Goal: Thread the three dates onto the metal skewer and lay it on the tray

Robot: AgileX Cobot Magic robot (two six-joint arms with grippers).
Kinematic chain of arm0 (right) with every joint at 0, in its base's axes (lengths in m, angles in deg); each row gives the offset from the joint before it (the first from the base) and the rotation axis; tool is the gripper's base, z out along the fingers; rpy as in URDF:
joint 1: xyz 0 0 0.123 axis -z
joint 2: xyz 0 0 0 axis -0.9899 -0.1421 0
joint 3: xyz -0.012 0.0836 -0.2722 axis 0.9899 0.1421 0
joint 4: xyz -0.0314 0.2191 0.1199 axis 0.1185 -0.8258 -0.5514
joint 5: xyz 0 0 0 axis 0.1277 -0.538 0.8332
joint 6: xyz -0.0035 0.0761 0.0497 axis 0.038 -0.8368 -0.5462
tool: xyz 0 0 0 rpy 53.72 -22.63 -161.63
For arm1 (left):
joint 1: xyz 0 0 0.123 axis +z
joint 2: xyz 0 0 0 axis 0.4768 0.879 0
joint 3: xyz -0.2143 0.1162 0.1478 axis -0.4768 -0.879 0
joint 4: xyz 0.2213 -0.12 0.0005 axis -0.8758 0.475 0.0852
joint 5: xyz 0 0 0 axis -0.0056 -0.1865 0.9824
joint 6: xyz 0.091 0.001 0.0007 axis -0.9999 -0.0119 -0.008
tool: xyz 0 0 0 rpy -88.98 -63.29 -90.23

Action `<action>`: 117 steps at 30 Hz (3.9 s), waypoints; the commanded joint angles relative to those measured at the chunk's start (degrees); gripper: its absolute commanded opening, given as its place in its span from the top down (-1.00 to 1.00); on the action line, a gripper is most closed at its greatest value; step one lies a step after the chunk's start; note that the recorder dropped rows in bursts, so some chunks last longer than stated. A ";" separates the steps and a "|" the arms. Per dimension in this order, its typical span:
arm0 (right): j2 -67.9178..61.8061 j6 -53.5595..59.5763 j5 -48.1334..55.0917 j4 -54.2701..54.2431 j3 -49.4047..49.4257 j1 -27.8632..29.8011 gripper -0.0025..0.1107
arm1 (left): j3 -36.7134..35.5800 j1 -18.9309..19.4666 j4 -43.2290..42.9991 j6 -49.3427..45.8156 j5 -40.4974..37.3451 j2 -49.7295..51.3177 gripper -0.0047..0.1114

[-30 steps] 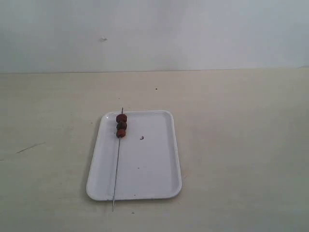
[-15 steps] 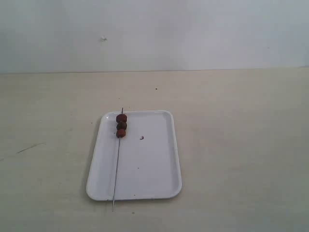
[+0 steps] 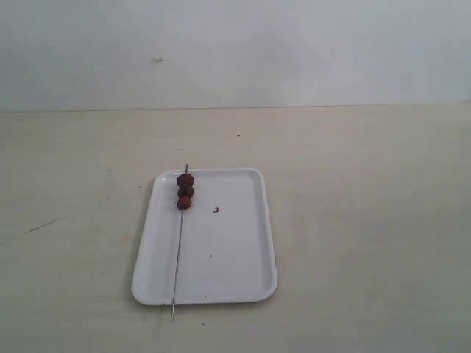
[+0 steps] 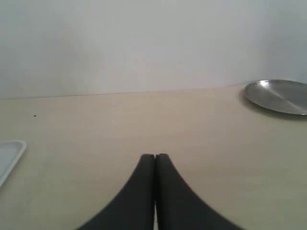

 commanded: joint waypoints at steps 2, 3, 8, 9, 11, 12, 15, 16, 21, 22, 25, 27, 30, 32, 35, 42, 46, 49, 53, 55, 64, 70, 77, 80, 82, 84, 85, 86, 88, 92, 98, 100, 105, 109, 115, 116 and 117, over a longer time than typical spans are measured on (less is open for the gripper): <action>0.46 -0.10 0.14 0.00 0.28 0.27 0.96 | -0.17 0.14 0.40 -0.03 -0.28 -0.38 0.92; 0.46 -0.10 0.14 0.00 0.28 0.27 0.96 | -0.17 0.14 0.40 -0.03 -0.28 -0.38 0.92; 0.46 -0.10 0.14 0.00 0.28 0.27 0.96 | -0.17 0.14 0.40 -0.03 -0.28 -0.38 0.92; 0.46 -0.10 0.14 0.00 0.28 0.27 0.96 | -0.17 0.14 0.40 -0.03 -0.28 -0.38 0.92; 0.46 -0.10 0.14 0.00 0.28 0.27 0.96 | -0.17 0.14 0.40 -0.03 -0.28 -0.38 0.92; 0.46 -0.10 0.14 0.00 0.28 0.27 0.96 | -0.17 0.14 0.40 -0.03 -0.28 -0.38 0.92; 0.46 -0.10 0.14 0.00 0.28 0.27 0.96 | -0.17 0.14 0.40 -0.03 -0.28 -0.38 0.92; 0.46 -0.10 0.14 0.00 0.28 0.27 0.96 | -0.17 0.14 0.40 -0.03 -0.28 -0.38 0.92; 0.46 -0.10 0.14 0.00 0.28 0.27 0.96 | -0.17 0.14 -9.38 0.09 -1.17 -0.38 0.92; 0.46 -0.10 0.14 0.00 0.28 0.27 0.96 | -0.17 0.14 -16.17 1.49 -2.59 -0.38 0.92; 0.46 -0.10 0.14 0.00 0.28 0.27 0.96 | -0.17 0.14 -29.00 14.19 -6.39 -0.38 0.92; 0.46 -0.10 0.14 0.00 0.28 0.27 0.96 | -0.17 0.14 -33.72 36.45 -2.78 -0.38 0.92; 0.46 -0.10 0.14 0.00 0.28 0.27 0.96 | -0.17 0.14 -52.66 67.64 1.40 -0.38 0.92; 0.46 -0.10 0.14 0.00 0.28 0.27 0.96 | -0.17 0.14 -66.62 80.87 1.50 -0.38 0.92; 0.46 -0.10 0.14 0.00 0.28 0.27 0.96 | -0.17 0.14 -84.43 97.60 0.91 -0.38 0.92; 0.46 -0.10 0.14 0.00 0.28 0.27 0.96 | -0.17 0.14 -104.18 112.70 -7.33 -0.38 0.92; 0.46 -0.10 0.14 0.00 0.28 0.27 0.96 | -0.17 0.14 -108.13 112.58 -14.78 -0.38 0.92; 0.46 -0.10 0.14 0.00 0.28 0.27 0.96 | -0.17 0.14 -108.93 112.47 -15.46 -0.38 0.92; 0.46 -0.10 0.14 0.00 0.28 0.27 0.96 | -0.17 0.14 -109.04 112.47 -15.46 -0.38 0.92; 0.46 -0.10 0.14 0.00 0.28 0.27 0.96 | -0.17 0.14 -109.04 112.47 -15.46 -0.38 0.92; 0.46 -0.10 0.14 0.00 0.28 0.27 0.96 | -0.17 0.14 -109.04 112.47 -15.46 -0.38 0.92; 0.46 -0.10 0.14 0.00 0.28 0.27 0.96 | -0.17 0.14 -109.04 112.47 -15.46 -0.38 0.92; 0.46 -0.10 0.14 0.00 0.28 0.27 0.96 | -0.17 0.14 -109.04 112.47 -15.46 -0.38 0.92; 0.46 -0.10 0.14 0.00 0.28 0.27 0.96 | -0.17 0.14 -109.04 112.47 -15.46 -0.38 0.92; 0.46 -0.10 0.14 0.00 0.28 0.27 0.96 | -0.17 0.14 -109.04 112.47 -15.46 -0.38 0.92; 0.46 -0.10 0.14 0.00 0.28 0.27 0.96 | -0.17 0.14 -109.04 112.47 -15.46 -0.38 0.92; 0.46 -0.10 0.14 0.00 0.28 0.27 0.96 | -0.17 0.14 -109.04 112.47 -15.46 -0.38 0.92; 0.46 -0.10 0.14 0.00 0.28 0.27 0.96 | -0.17 0.14 -109.04 112.47 -15.46 -0.38 0.92; 0.46 -0.10 0.14 0.00 0.28 0.27 0.96 | -0.17 0.14 -109.04 112.47 -15.46 -0.38 0.92; 0.46 -0.10 0.14 0.00 0.28 0.27 0.96 | -0.17 0.14 -109.04 112.47 -15.46 -0.38 0.92; 0.46 -0.10 0.14 0.00 0.28 0.27 0.96 | -0.17 0.14 -109.04 112.47 -15.46 -0.38 0.92; 0.46 -0.10 0.14 0.00 0.28 0.27 0.96 | -0.17 0.14 -109.04 112.47 -15.46 -0.38 0.92; 0.46 -0.10 0.14 0.00 0.28 0.27 0.96 | -0.17 0.14 -109.04 112.47 -15.46 -0.38 0.92; 0.46 -0.10 0.14 0.00 0.28 0.27 0.96 | -0.17 0.14 -109.04 112.47 -15.46 -0.38 0.92; 0.46 -0.10 0.14 0.00 0.28 0.27 0.96 | -0.17 0.14 -109.04 112.47 -15.46 -0.38 0.92; 0.46 -0.10 0.14 0.00 0.28 0.27 0.96 | -0.17 0.14 -109.04 112.47 -15.46 -0.38 0.92; 0.46 -0.10 0.14 0.00 0.28 0.27 0.96 | -0.17 0.14 -109.04 112.47 -15.46 -0.38 0.92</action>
